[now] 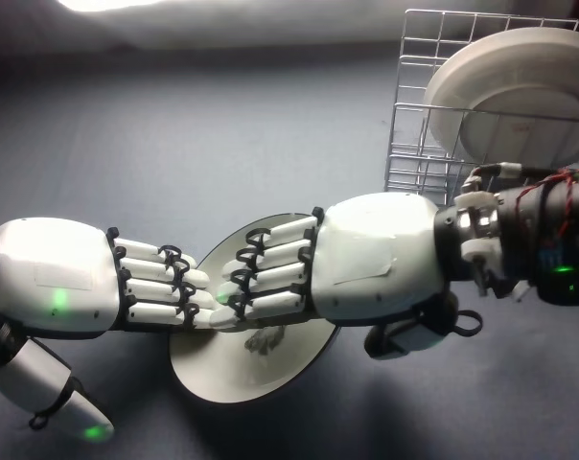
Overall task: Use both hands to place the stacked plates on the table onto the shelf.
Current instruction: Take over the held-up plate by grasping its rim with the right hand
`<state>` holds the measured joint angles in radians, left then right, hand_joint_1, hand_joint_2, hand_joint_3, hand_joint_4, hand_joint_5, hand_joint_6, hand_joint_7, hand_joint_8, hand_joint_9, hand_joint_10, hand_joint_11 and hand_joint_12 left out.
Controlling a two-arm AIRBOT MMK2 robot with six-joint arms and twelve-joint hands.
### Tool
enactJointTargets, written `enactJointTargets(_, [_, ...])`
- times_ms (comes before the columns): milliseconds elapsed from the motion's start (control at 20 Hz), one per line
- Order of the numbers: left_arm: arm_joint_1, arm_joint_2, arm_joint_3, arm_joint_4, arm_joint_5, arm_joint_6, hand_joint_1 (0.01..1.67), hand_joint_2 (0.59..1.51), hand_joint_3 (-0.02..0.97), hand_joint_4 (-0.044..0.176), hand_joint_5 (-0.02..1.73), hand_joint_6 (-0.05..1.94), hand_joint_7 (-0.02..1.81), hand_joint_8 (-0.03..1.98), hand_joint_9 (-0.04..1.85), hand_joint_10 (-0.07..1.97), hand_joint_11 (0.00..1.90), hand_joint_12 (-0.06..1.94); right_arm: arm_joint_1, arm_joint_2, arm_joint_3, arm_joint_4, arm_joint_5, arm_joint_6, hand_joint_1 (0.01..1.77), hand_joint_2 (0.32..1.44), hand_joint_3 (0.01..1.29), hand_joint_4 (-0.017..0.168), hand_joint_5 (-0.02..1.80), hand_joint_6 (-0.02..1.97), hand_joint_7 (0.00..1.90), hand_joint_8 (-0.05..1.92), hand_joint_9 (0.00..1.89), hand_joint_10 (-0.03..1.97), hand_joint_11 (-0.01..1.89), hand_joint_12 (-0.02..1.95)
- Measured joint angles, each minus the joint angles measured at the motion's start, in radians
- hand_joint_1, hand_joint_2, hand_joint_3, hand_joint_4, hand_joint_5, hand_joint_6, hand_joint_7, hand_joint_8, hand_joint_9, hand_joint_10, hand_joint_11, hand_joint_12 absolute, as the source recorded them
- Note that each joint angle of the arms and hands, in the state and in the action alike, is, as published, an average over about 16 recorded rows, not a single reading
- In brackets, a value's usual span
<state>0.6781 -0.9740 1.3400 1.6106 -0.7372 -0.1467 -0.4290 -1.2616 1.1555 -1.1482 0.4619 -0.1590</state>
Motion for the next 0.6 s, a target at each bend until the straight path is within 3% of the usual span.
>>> enactJointTargets(250, [0.0,0.0,0.0,0.0,0.0,0.0,0.01,1.115,0.013,-0.008,-0.01,-0.04,-0.01,-0.01,-0.03,-0.05,0.03,0.02,0.0,-0.044,0.022,0.006,-0.027,-0.001,1.35,0.95,0.02,0.003,0.03,0.04,0.03,0.02,0.04,0.02,0.01,0.56])
enactJointTargets(600, [0.0,0.0,0.0,0.001,0.0,0.0,0.01,1.112,0.013,-0.009,-0.01,-0.03,-0.01,-0.01,-0.03,-0.05,0.03,0.02,0.0,-0.071,0.04,0.018,-0.044,-0.007,1.38,0.97,0.02,0.001,0.21,0.05,0.22,0.02,0.23,0.05,0.06,0.92])
